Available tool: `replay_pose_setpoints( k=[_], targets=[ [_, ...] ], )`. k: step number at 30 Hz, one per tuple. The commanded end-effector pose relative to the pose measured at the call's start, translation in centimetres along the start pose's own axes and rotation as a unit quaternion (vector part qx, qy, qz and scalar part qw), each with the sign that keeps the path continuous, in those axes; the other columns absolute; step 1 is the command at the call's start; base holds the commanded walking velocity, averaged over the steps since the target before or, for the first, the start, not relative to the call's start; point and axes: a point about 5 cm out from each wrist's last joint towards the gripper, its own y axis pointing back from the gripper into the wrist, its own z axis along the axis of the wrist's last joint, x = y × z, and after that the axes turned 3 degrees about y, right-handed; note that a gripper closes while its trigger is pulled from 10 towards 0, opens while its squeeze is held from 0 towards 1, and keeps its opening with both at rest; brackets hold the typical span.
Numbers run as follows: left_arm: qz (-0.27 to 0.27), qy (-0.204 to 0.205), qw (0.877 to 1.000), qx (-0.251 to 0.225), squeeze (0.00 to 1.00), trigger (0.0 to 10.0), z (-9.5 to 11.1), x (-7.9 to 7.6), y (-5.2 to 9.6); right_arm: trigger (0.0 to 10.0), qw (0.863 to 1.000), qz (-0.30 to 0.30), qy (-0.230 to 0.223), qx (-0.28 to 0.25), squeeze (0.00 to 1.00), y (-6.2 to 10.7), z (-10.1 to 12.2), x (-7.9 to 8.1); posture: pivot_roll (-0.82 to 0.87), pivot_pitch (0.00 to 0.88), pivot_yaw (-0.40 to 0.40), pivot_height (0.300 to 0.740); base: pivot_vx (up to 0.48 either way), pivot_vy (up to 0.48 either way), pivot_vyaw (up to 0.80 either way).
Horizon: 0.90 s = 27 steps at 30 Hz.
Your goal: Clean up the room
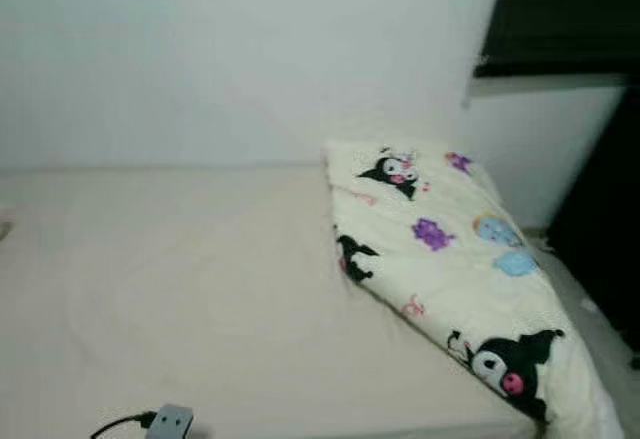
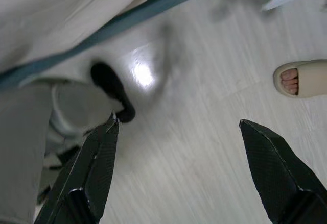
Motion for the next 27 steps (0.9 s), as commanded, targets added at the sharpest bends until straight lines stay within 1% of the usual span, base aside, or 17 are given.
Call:
replay_pose_setpoints(
  k=[1,7,10,12,13,15,16,19,21,24,26,27],
  targets=[
    [0.006,0.0,1.0,0.013,0.0,10.0,-0.7,0.3,0.1,10.0,1.0,0.001,0.005,-0.003,0.0,0.0,0.0,0.3,-0.08,0.0,-0.003,0.74,0.0,0.0,-0.71],
    [0.01,0.0,1.0,0.017,0.0,10.0,-0.8,0.4,0.1,10.0,1.0,0.003,0.007,-0.009,0.0,0.0,0.3,0.3,-0.08,0.0,-0.001,0.74,0.0,0.0,-0.71],
    [0.021,-0.002,0.999,0.024,0.0,10.0,-1.0,0.8,0.1,10.0,1.0,0.002,0.012,-0.017,0.0,0.0,0.6,-0.1,-0.08,0.0,-0.001,0.74,0.0,0.0,-0.71],
    [0.036,0.001,0.999,0.035,0.0,10.0,-1.3,1.3,0.2,10.0,1.0,-0.003,0.012,-0.025,0.0,0.1,0.8,-0.9,-0.08,0.0,0.002,0.74,0.0,0.0,-0.69],
    [0.036,0.001,0.999,0.035,0.0,10.0,-1.3,1.3,0.2,10.0,1.0,-0.003,0.012,-0.025,0.0,0.1,0.8,-0.9,-0.08,0.0,0.002,0.74,0.0,0.0,-0.69],
    [0.043,0.005,0.998,0.042,0.0,10.0,-1.5,1.6,0.2,10.0,0.999,-0.011,0.008,-0.035,0.0,0.2,1.0,-2.3,-0.08,0.0,0.002,0.74,-0.48,0.0,0.0],
    [0.045,0.004,0.998,0.044,0.0,10.0,-1.6,1.7,0.3,10.0,0.999,-0.019,0.004,-0.045,0.0,0.4,1.3,-3.4,-0.08,0.0,0.008,0.74,-0.48,0.0,0.0],
    [0.046,0.001,0.998,0.044,0.0,10.0,-1.6,1.8,0.3,10.0,0.999,-0.022,0.001,-0.049,0.0,0.5,1.4,-3.8,-0.08,0.0,0.008,0.74,-0.48,0.0,0.0],
    [0.047,-0.022,0.998,0.044,0.0,10.0,-1.5,1.9,0.3,10.0,0.998,-0.025,0.002,-0.059,0.0,0.5,2.0,-4.3,-0.08,0.0,0.008,0.74,0.0,0.0,0.0],
    [0.048,-0.032,0.997,0.044,0.0,10.0,-1.5,1.9,0.3,10.0,0.998,-0.027,0.003,-0.063,0.0,0.6,2.2,-4.5,-0.08,0.0,0.008,0.74,0.0,0.0,0.0],
    [0.041,-0.027,0.998,0.043,0.0,10.0,-1.5,1.7,0.2,10.0,0.997,-0.025,0.004,-0.073,0.0,0.5,3.1,-4.2,-0.08,0.0,0.007,0.74,0.0,0.0,0.0],
    [0.039,-0.024,0.998,0.043,0.0,10.0,-1.4,1.5,0.2,10.0,0.996,-0.022,0.006,-0.081,0.0,0.4,3.7,-3.8,-0.08,0.0,0.007,0.74,0.0,0.0,0.0]
  ],
)
